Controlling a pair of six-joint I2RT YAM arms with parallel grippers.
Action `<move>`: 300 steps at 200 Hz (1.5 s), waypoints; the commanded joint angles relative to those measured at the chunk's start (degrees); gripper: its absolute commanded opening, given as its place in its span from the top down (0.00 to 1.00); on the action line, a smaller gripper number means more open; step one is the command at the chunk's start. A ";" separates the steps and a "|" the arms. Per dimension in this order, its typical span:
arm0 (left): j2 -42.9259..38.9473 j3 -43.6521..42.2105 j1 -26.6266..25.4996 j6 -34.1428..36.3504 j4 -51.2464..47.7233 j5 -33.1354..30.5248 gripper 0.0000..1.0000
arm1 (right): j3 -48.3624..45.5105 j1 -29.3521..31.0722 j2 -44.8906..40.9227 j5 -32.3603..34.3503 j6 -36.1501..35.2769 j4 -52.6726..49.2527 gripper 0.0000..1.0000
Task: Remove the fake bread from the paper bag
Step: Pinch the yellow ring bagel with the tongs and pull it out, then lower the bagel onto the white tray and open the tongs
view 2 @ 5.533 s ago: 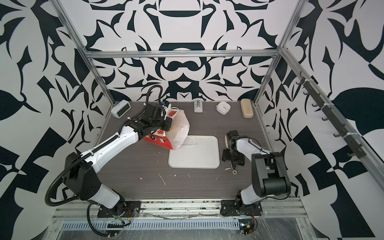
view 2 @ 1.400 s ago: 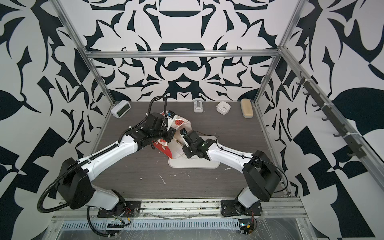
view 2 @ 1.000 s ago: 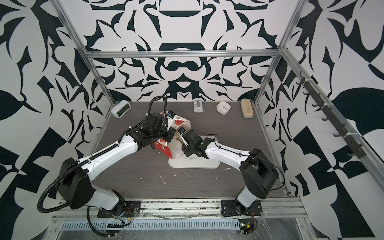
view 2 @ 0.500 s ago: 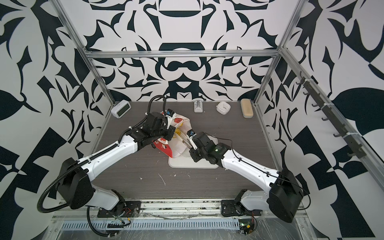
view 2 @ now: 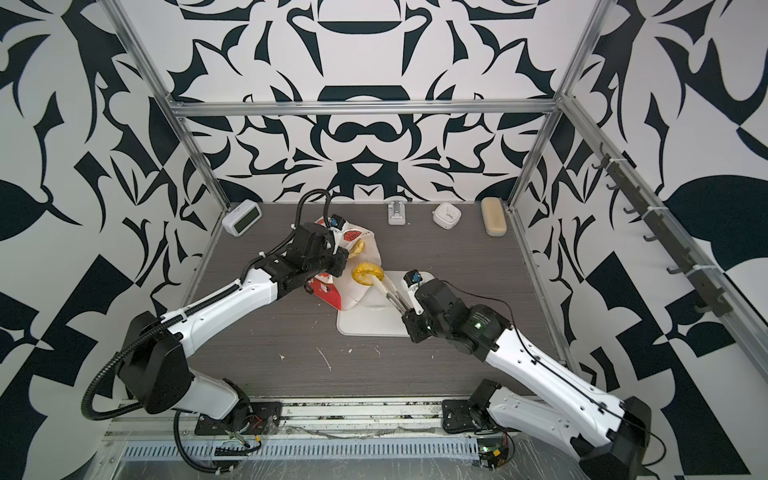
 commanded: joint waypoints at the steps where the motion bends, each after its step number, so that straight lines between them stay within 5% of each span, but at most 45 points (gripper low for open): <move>1: 0.39 2.06 0.77 -0.34 2.00 -1.89 1.00 | 1.98 0.05 -3.11 1.22 5.18 -6.84 0.83; 72: -3.25 -1.43 1.40 1.11 2.85 -3.12 1.00 | 5.27 -2.01 0.52 2.31 15.73 -20.91 0.83; 134: -7.06 -6.00 1.40 0.82 4.76 -2.52 1.00 | 8.96 -15.40 6.32 -6.11 10.57 -25.39 0.83; 200: -7.30 -7.33 1.40 0.60 6.54 -1.03 1.00 | 10.09 -20.79 12.26 -12.45 7.13 -23.79 0.82; 300: -4.44 -6.93 1.39 -0.59 8.31 0.93 1.00 | 12.74 -23.36 16.96 -10.89 2.75 -21.11 0.51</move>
